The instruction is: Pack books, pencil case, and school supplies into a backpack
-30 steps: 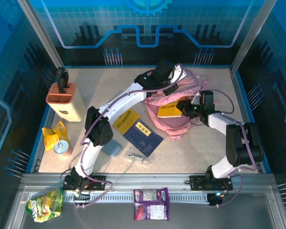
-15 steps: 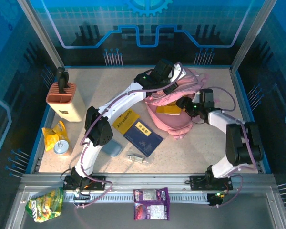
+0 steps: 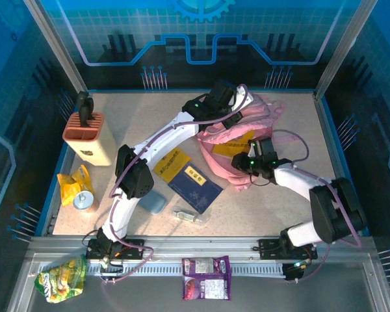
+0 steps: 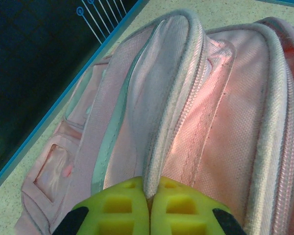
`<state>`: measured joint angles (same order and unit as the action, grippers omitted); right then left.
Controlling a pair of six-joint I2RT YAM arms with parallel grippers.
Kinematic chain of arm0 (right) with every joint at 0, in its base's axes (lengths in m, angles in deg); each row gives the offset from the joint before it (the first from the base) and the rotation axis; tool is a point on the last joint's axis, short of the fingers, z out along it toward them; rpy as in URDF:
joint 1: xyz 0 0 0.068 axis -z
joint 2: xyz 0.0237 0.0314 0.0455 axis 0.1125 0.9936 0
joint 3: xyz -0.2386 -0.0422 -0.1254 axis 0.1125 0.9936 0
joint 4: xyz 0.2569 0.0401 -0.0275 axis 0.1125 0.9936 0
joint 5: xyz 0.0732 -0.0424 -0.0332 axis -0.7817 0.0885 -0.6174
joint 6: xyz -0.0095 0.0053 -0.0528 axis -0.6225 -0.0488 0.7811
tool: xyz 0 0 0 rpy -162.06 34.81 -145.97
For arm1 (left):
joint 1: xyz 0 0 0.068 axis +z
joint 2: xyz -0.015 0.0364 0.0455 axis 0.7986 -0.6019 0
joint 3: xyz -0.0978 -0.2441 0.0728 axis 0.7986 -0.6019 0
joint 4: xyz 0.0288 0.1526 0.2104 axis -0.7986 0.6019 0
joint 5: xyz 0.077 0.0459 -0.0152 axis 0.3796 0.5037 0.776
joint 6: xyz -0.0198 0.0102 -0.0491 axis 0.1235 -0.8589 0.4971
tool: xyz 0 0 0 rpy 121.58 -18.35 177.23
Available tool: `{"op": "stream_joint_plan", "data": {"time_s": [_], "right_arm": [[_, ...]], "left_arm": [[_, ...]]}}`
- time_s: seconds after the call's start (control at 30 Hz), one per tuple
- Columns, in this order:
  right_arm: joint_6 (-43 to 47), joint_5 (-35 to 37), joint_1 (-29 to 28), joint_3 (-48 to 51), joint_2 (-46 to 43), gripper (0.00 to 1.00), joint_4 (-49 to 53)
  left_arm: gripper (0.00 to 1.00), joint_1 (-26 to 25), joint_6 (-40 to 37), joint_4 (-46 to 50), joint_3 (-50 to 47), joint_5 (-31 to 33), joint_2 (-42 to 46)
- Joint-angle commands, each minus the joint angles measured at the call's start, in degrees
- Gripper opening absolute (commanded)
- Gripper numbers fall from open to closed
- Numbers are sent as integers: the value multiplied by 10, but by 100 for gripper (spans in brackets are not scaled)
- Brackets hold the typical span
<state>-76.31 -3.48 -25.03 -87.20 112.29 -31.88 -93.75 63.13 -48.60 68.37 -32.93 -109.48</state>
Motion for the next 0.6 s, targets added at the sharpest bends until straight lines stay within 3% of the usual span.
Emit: {"op": "stream_joint_plan", "data": {"time_s": [0.0,0.17,0.27,0.43,0.57], "right_arm": [[-3,31,-9,-22,42,22,-53],[6,86,23,-17,46,12,-100],[20,106,53,-31,44,12,-102],[23,58,103,-62,72,12,-90],[44,36,74,-30,33,14,-106]], "left_arm": [[0,2,8,-47,19,-27,55],[0,2,3,-39,15,-26,56],[0,2,-7,-32,15,-23,56],[0,2,-24,-27,12,-6,53],[0,2,-21,-27,8,9,50]]}}
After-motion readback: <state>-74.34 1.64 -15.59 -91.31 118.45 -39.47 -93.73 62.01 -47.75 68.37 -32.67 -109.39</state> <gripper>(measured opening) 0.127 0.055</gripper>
